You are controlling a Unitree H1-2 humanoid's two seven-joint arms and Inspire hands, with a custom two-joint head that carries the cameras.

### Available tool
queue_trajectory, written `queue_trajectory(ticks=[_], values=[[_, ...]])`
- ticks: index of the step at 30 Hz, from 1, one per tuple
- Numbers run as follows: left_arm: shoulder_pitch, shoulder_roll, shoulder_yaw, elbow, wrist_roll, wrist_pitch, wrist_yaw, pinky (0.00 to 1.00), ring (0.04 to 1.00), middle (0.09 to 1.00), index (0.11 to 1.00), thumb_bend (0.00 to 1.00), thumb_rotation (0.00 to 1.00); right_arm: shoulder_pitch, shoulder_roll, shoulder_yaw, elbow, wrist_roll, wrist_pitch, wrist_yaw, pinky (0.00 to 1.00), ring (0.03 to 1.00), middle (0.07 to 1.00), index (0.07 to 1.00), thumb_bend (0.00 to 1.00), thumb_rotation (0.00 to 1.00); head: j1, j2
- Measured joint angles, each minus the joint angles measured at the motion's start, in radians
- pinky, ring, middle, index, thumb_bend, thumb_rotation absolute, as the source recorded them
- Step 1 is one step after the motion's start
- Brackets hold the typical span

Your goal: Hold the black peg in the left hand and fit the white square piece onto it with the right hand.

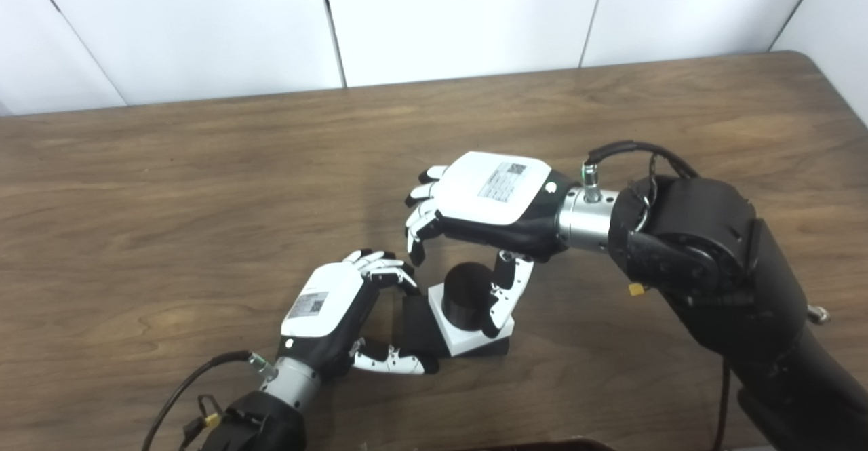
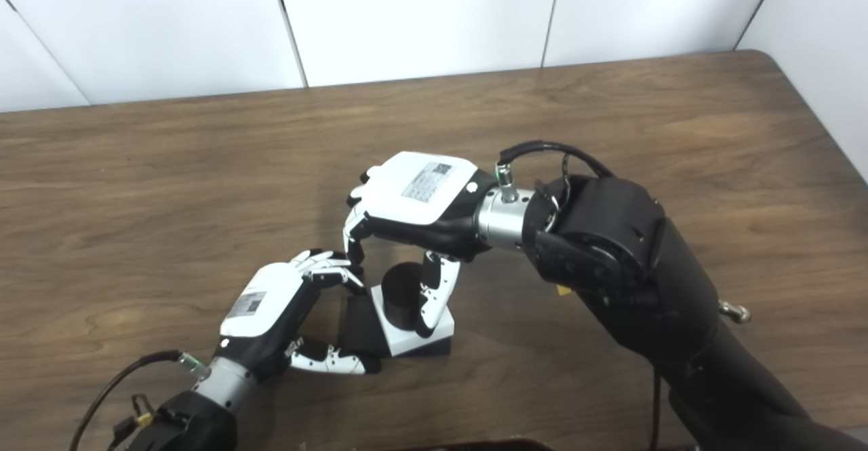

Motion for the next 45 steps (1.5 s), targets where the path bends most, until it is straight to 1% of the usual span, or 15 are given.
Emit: queue_trajectory(ticks=[3, 4, 5, 7, 10, 14, 18, 24, 27, 33, 36, 41, 42, 44, 45], values=[[0.003, -0.007, 0.004, 0.0, 0.001, 0.0, 0.001, 0.93, 0.853, 0.785, 0.495, 0.52, 0.08, 0.0, 0.001, 0.0, 0.0, -0.004, 0.0, 0.0, 0.96, 0.912, 0.815, 0.68, 0.97, 0.34, -0.002, 0.0], [0.003, -0.008, 0.004, 0.0, 0.003, 0.0, 0.001, 0.92, 0.848, 0.786, 0.589, 0.74, 0.2, 0.0, 0.001, 0.0, 0.0, -0.006, 0.0, 0.0, 0.97, 0.913, 0.814, 0.679, 0.97, 0.34, 0.0, 0.0], [0.003, -0.008, 0.003, 0.0, 0.01, 0.0, 0.002, 0.91, 0.845, 0.787, 0.639, 0.83, 0.27, 0.0, 0.001, 0.0, 0.0, -0.008, 0.0, 0.0, 0.97, 0.911, 0.814, 0.678, 0.97, 0.34, 0.0, 0.0], [0.003, -0.01, 0.003, 0.0, 0.022, 0.0, 0.004, 0.91, 0.84, 0.793, 0.737, 0.95, 0.39, 0.0, 0.001, 0.0, 0.0, -0.009, 0.0, 0.0, 0.96, 0.913, 0.813, 0.673, 0.97, 0.33, -0.002, 0.0], [0.006, -0.022, 0.009, 0.0, 0.03, 0.0, 0.011, 0.9, 0.849, 0.821, 0.834, 1.0, 0.5, 0.001, 0.001, -0.001, 0.0, -0.008, 0.0, 0.0, 0.96, 0.916, 0.811, 0.665, 0.97, 0.33, -0.002, 0.0], [0.017, -0.032, 0.016, 0.0, 0.027, -0.003, 0.017, 0.91, 0.865, 0.866, 0.924, 1.0, 0.57, 0.001, 0.001, -0.003, 0.0, -0.007, 0.0, 0.0, 0.96, 0.915, 0.808, 0.652, 0.97, 0.33, -0.002, -0.002], [0.017, -0.031, 0.022, -0.001, 0.014, -0.004, 0.007, 0.9, 0.867, 0.882, 0.958, 1.0, 0.6, 0.002, 0.001, -0.009, 0.001, -0.007, -0.001, -0.015, 0.95, 0.912, 0.805, 0.658, 0.98, 0.32, 0.0, -0.003], [0.012, -0.03, 0.051, -0.037, -0.016, 0.018, -0.029, 0.78, 0.837, 0.878, 0.959, 1.0, 0.6, 0.007, 0.004, -0.022, 0.009, -0.007, 0.0, -0.035, 0.95, 0.906, 0.799, 0.661, 0.99, 0.31, 0.003, -0.014], [0.016, -0.037, 0.077, -0.063, -0.058, 0.037, -0.04, 0.75, 0.849, 0.906, 0.99, 1.0, 0.61, 0.017, 0.005, -0.05, 0.016, 0.012, 0.009, -0.055, 0.92, 0.9, 0.798, 0.698, 0.99, 0.31, 0.008, -0.02], [0.056, -0.041, 0.162, -0.139, -0.159, 0.094, -0.059, 0.76, 0.904, 0.958, 1.0, 1.0, 0.63, 0.079, 0.0, -0.155, 0.016, 0.111, 0.113, -0.072, 0.87, 0.907, 0.871, 0.884, 0.9, 0.53, 0.009, -0.026], [0.064, -0.041, 0.21, -0.172, -0.222, 0.091, -0.047, 0.82, 0.937, 0.968, 0.97, 1.0, 0.62, 0.108, -0.02, -0.198, 0.015, 0.17, 0.161, -0.082, 0.86, 0.949, 0.913, 0.957, 0.88, 0.56, 0.012, -0.029], [0.082, -0.055, 0.315, -0.173, -0.363, 0.063, 0.024, 0.79, 0.905, 0.939, 0.926, 1.0, 0.64, 0.173, -0.058, -0.277, 0.015, 0.256, 0.22, -0.142, 0.88, 0.997, 0.968, 0.999, 0.87, 0.64, 0.009, -0.04], [0.09, -0.062, 0.336, -0.171, -0.4, 0.044, 0.047, 0.81, 0.908, 0.936, 0.927, 1.0, 0.66, 0.192, -0.064, -0.29, 0.015, 0.269, 0.231, -0.158, 0.88, 0.999, 0.98, 1.0, 0.85, 0.67, 0.008, -0.041], [0.1, -0.08, 0.368, -0.161, -0.457, -0.009, 0.093, 0.86, 0.932, 0.94, 0.938, 0.93, 0.76, 0.238, -0.066, -0.318, 0.016, 0.285, 0.245, -0.2, 0.88, 1.0, 0.996, 1.0, 0.82, 0.75, 0.008, -0.044], [0.101, -0.091, 0.385, -0.148, -0.499, -0.036, 0.114, 0.83, 0.931, 0.941, 0.943, 0.91, 0.78, 0.267, -0.065, -0.334, 0.018, 0.297, 0.246, -0.232, 0.88, 1.0, 0.998, 1.0, 0.8, 0.78, 0.008, -0.046]])
